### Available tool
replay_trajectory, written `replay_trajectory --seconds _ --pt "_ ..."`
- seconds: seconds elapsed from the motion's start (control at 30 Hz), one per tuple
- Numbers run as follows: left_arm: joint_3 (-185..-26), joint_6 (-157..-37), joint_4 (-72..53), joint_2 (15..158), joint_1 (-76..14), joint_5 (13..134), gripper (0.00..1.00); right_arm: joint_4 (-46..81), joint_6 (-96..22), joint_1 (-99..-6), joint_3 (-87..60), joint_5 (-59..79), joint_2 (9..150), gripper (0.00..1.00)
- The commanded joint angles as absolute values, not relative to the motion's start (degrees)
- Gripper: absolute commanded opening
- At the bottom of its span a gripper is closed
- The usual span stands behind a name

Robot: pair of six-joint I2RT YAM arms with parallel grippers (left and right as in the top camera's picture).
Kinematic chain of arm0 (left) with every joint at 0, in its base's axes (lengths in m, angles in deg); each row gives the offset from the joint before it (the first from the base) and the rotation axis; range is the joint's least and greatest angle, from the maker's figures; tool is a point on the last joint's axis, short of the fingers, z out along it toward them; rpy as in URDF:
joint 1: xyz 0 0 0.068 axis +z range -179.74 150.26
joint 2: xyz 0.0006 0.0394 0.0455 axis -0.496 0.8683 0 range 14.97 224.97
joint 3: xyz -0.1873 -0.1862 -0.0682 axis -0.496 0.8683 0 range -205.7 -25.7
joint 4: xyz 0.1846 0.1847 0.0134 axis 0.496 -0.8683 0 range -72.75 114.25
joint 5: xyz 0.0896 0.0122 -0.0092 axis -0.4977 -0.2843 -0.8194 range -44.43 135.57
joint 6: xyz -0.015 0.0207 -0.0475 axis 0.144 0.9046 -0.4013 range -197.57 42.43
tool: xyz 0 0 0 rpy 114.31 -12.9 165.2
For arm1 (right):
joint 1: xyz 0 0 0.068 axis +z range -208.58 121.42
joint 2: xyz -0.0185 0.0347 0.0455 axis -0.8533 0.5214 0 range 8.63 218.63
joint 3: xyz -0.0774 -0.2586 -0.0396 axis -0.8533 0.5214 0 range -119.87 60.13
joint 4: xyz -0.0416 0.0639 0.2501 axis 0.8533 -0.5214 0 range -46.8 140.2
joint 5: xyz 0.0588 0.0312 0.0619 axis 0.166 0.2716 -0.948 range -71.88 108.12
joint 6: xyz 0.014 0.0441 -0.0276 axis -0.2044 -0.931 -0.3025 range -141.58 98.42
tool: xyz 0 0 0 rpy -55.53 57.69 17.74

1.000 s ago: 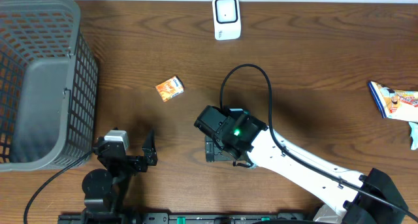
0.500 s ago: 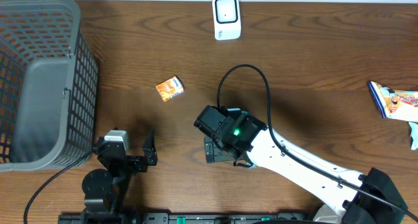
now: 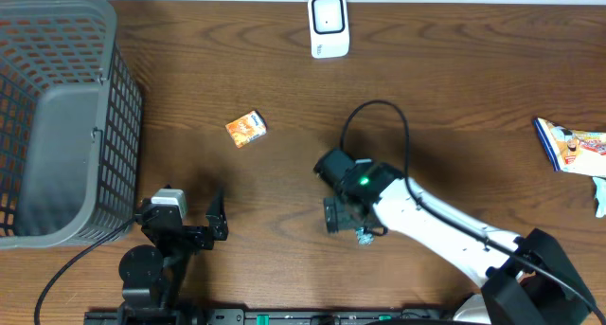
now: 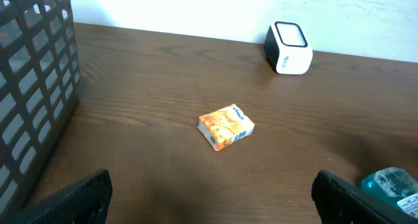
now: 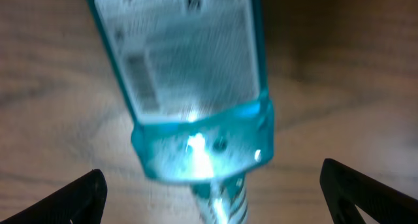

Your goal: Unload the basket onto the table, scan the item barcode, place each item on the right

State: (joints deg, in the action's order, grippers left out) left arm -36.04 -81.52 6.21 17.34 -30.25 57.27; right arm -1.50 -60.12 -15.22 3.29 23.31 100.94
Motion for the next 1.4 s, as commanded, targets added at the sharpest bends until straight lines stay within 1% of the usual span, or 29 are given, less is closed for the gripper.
replay_trajectory --seconds 0.0,0.17,0.5,0.57,0.73,0.97,1.1,1.23,1.3,1.37 --pt "-36.7 -80.4 6.3 17.1 -30.4 57.6 0.98 0.7 -53.3 -18.1 3.7 19.8 100.8 0.99" --pt "-36.7 -80.4 6.3 17.1 -30.4 57.6 0.98 4.9 -50.6 -19.2 6.8 14.5 100.8 0.99" --pt "-36.7 -80.4 6.3 17.1 -30.4 57.6 0.98 10.6 -51.8 -20.2 13.9 14.8 100.8 0.98" --pt "-36.7 -80.4 6.3 17.1 -30.4 57.6 0.98 11.3 -51.8 -20.6 14.1 14.8 100.8 0.91" --pt "-36.7 -80.4 6.3 17.1 -30.4 57.6 0.98 13.1 -51.8 -20.7 14.1 14.8 100.8 0.65" --pt "-36.7 -80.4 6.3 17.1 -30.4 57.6 0.98 14.8 -51.8 -20.8 14.1 15.0 100.8 0.48" --pt "-36.7 -80.4 6.3 17.1 -30.4 57.6 0.98 14.7 -52.0 -20.8 14.0 13.8 100.8 0.45" --pt "-36.7 -80.4 6.3 17.1 -30.4 57.6 0.98 13.6 -52.1 -21.1 12.3 6.4 100.8 0.46" --pt "-36.7 -80.4 6.3 17.1 -30.4 57.6 0.98 10.8 -51.1 -21.5 10.2 2.7 100.8 0.45" --pt "-36.7 -80.4 6.3 17.1 -30.4 57.6 0.98 5.5 -49.5 -22.1 6.9 0.8 100.8 0.42"
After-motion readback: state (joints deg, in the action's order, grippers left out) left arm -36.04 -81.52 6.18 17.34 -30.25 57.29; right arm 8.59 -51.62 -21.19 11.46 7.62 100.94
